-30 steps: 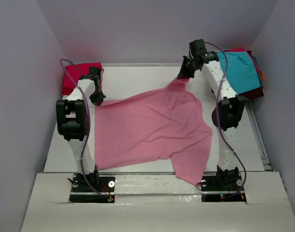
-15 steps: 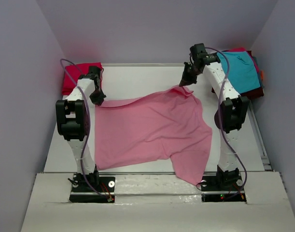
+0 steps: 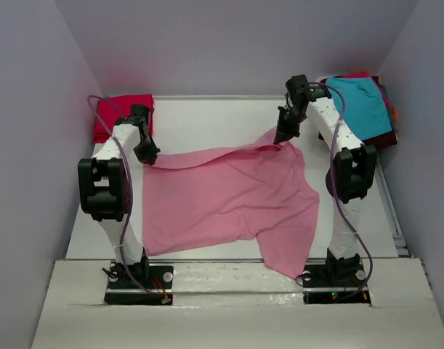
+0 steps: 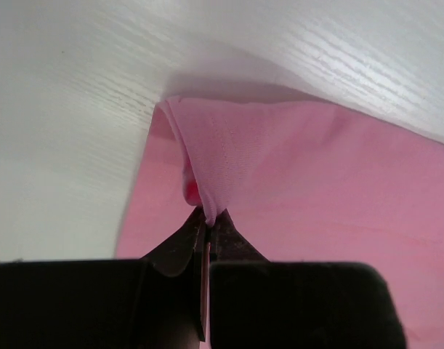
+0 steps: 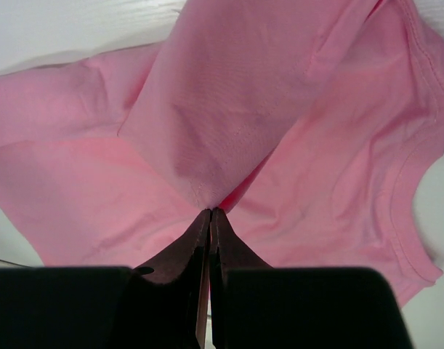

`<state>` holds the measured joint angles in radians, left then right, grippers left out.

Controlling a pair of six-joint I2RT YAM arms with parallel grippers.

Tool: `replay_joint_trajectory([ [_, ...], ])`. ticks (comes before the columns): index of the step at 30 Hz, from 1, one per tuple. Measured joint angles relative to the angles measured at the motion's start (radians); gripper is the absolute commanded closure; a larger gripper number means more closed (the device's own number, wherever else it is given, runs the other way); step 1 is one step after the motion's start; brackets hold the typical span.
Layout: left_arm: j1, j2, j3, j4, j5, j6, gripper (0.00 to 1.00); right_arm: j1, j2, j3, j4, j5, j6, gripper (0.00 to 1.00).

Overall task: Fold and stack the t-shirts
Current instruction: Flatten the tshirt out

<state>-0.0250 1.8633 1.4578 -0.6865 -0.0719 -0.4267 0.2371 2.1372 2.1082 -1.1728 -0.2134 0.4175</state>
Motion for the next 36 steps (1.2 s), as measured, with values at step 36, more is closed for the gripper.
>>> replay_joint_trajectory([
  [36,0.001,0.274,0.264,0.070,-0.050,-0.028,0.94,0.019,0.282,0.313,0.181,0.068,0.000,0.93],
])
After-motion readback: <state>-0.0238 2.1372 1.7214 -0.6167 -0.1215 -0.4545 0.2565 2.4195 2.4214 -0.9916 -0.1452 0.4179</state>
